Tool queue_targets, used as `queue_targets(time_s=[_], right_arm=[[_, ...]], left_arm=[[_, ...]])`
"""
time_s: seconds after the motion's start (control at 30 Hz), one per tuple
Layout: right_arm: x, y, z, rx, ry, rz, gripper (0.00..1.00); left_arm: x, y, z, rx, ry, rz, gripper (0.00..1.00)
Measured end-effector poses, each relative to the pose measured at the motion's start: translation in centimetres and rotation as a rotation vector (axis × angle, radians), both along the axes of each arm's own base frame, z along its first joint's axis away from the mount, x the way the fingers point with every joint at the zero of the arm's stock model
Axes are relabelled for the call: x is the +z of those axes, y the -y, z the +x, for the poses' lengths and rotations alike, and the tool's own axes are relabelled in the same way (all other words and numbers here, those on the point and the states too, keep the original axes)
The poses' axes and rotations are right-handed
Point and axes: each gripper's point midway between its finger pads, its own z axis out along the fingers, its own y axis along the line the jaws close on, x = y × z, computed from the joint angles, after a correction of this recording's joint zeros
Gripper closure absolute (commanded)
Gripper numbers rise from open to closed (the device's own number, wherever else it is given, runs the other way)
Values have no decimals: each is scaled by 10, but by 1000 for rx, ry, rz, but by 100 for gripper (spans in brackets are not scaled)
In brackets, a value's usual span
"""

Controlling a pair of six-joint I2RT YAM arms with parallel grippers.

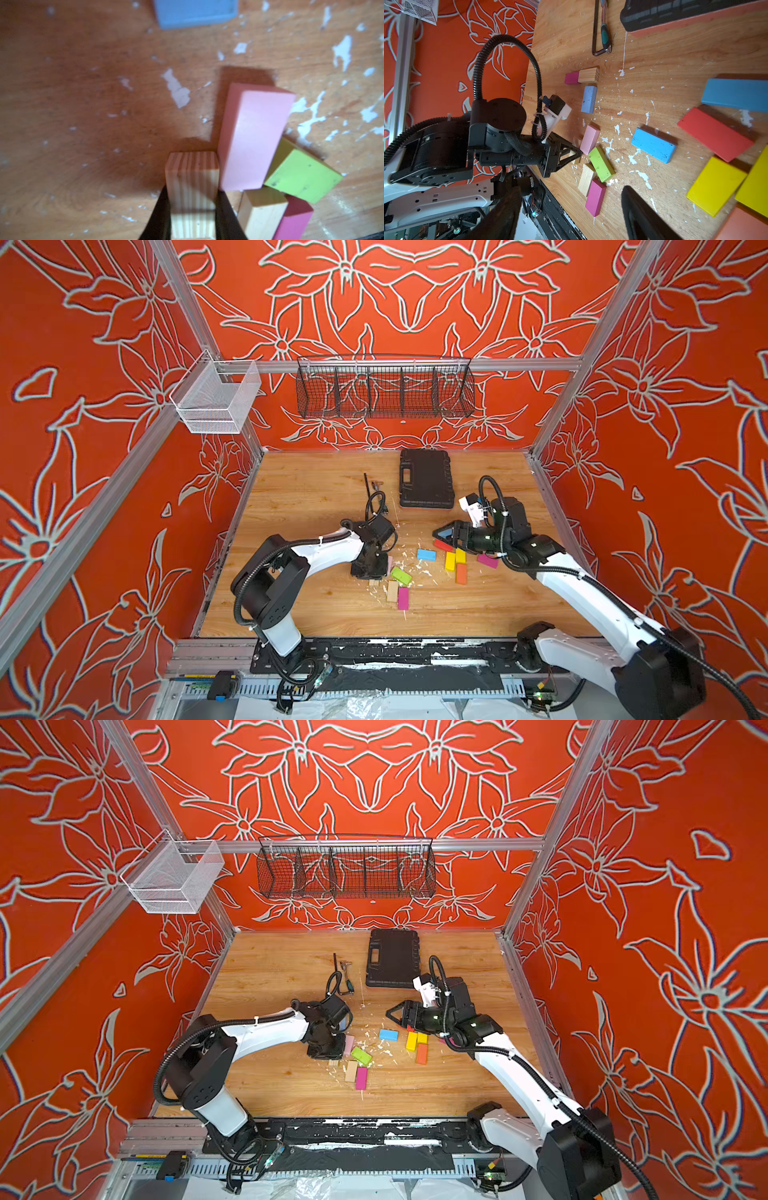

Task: Assemble the number 7 with building blocks
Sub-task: Adjust the building block at the center of the board, then assemble the building block at the center of the board.

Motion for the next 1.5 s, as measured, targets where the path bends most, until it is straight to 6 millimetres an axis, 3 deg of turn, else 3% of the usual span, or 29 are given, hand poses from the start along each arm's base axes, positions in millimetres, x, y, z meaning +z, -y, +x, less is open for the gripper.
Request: queue_targets(time_s=[0.17, 0.53, 1.5], right_arm=[[-5, 4, -1, -8, -11, -9, 22], [-8, 8, 0, -19, -22, -15, 22], [-15, 12, 2, -29, -40, -21, 22]], left_arm=[[1, 19, 5, -33, 4, -26, 95], [0, 26, 18, -32, -9, 14, 95], [0, -3, 39, 29, 2, 68, 95]])
